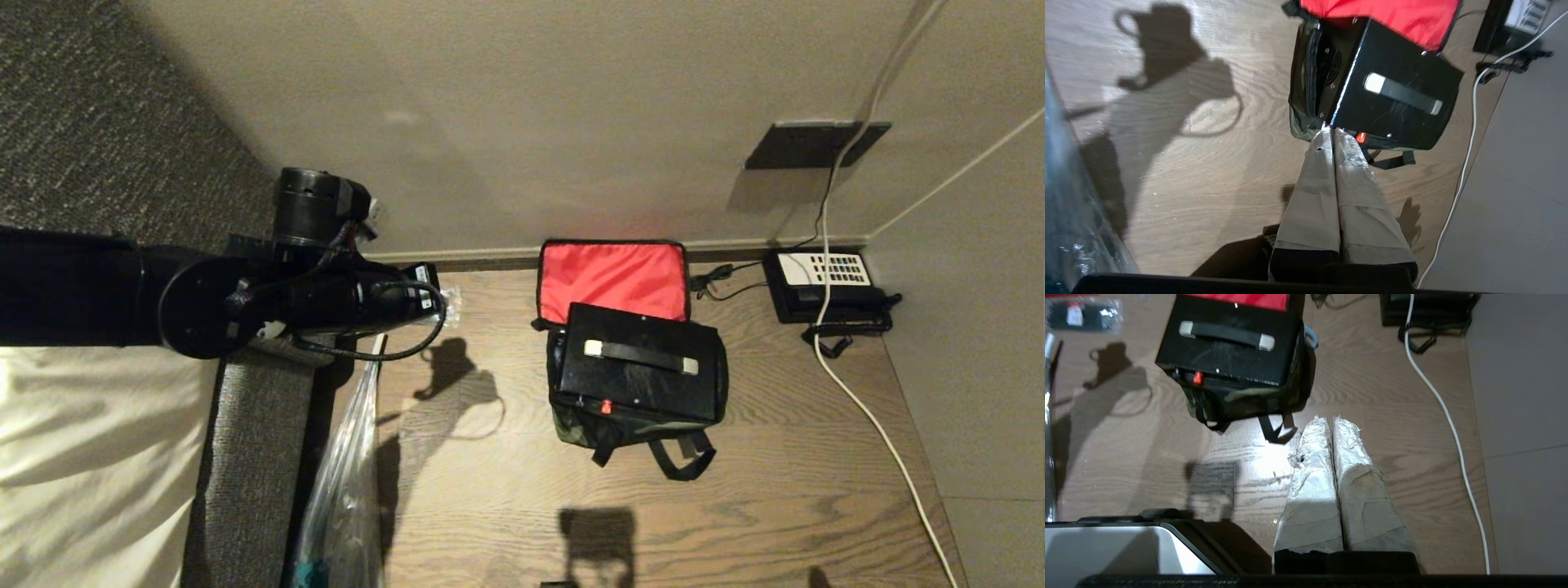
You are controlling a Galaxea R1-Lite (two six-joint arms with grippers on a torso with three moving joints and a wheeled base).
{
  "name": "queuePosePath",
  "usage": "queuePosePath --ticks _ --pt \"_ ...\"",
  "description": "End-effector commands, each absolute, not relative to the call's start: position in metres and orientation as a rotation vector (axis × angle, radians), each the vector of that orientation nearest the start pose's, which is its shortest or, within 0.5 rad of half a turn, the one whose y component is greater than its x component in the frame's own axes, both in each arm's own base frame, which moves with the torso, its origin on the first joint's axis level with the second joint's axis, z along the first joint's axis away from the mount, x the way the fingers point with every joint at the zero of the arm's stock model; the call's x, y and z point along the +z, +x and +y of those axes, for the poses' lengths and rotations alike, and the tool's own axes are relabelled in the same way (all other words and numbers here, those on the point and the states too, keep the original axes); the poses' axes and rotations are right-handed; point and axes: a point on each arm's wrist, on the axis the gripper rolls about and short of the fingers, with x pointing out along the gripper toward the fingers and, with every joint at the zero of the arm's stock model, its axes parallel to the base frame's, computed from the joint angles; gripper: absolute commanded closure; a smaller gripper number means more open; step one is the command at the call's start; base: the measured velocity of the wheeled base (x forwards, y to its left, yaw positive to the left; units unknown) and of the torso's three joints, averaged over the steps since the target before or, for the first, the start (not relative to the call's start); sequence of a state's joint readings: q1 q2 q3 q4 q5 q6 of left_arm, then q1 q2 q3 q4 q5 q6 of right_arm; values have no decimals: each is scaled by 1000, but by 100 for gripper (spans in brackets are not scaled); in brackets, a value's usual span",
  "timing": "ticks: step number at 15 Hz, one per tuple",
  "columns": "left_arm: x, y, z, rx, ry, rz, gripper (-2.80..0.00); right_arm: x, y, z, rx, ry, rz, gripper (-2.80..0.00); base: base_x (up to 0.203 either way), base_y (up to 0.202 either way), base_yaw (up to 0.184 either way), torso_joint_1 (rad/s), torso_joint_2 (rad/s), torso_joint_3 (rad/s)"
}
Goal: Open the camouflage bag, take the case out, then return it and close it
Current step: Close the top of the storage box
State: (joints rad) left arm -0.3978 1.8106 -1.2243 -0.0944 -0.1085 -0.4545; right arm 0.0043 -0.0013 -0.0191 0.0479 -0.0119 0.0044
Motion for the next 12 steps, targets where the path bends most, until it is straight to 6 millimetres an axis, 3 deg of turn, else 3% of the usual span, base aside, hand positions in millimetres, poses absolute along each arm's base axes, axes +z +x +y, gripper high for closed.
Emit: queuePosePath --ticks 1,12 --pt "209 322 -143 -386 -365 596 0 75 -26 0 -8 5 3 0 0 0 0 2 -7 -192" --pt "204 323 -174 -448 -384 618 0 75 -26 0 -8 5 5 0 0 0 0 3 2 -201"
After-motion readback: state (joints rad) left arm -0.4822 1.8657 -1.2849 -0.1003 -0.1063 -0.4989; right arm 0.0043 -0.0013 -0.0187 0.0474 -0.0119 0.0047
